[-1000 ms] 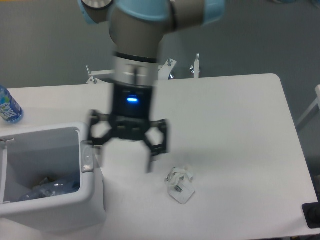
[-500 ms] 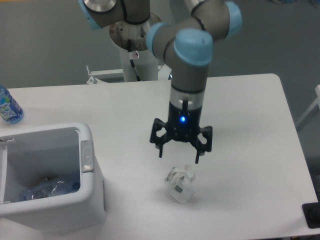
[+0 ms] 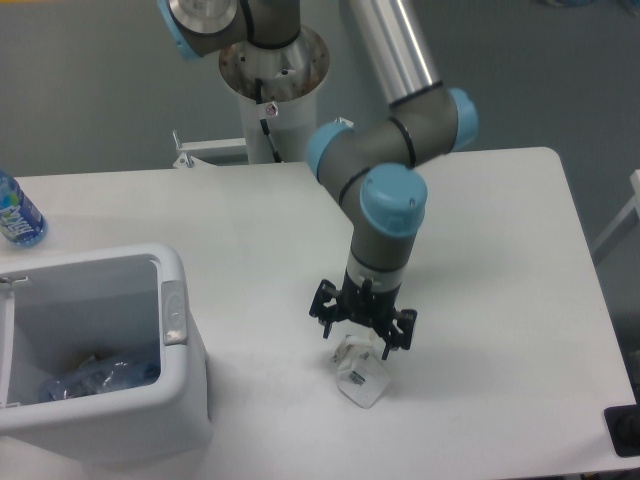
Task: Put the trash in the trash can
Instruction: 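Move the gripper back over the crumpled clear plastic wrapper, then lower onto the wrapper and close the gripper on it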
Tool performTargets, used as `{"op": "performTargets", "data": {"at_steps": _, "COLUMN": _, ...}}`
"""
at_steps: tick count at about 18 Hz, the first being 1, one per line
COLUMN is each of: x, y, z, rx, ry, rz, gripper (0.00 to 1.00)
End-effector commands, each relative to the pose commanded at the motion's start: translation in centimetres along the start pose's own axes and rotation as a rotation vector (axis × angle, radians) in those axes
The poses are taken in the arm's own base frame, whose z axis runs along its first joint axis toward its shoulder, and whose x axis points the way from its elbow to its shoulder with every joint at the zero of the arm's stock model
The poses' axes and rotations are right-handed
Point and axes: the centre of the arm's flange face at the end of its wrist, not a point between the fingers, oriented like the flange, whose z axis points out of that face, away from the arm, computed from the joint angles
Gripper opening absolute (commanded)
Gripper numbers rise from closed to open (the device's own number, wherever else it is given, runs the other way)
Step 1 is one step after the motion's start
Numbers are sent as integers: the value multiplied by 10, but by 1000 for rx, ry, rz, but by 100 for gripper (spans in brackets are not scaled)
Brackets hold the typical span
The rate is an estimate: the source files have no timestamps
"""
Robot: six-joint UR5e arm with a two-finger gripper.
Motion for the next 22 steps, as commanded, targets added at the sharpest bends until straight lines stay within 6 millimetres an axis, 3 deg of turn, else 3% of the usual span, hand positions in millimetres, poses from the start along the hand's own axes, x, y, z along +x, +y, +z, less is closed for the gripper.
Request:
{"op": "performTargets", "data": {"at_steps": 4, "x": 4, "y": -1, "z": 22, "rx": -88, "ry": -44, "rz": 40, "gripper": 100}}
{"op": "performTargets", "data": {"at_steps": 7, "x": 7, "y": -3, "z": 27, "rx": -92, "ry": -50, "rz": 42, "gripper": 100}}
{"op": "performTargets", "data": {"at_steps": 8, "x": 8, "y": -3, "z": 28, "rx": -95, "ry": -50, "rz": 44, "gripper": 94}}
{"op": "performTargets", "data": {"at_steps": 12, "x": 7, "y": -8, "z": 21, "rx": -82, "ry": -62, "rz": 22, "gripper": 21}}
{"op": "performTargets", "data": {"at_steps": 13, "x": 7, "y": -9, "z": 19, "rx": -78, "ry": -66, "rz": 6, "gripper": 9}}
{"op": "performTargets", "data": {"at_steps": 22, "x": -1, "y": -22, "z": -13, "rx": -26, "ry": -107, "rz": -75, "gripper": 6}}
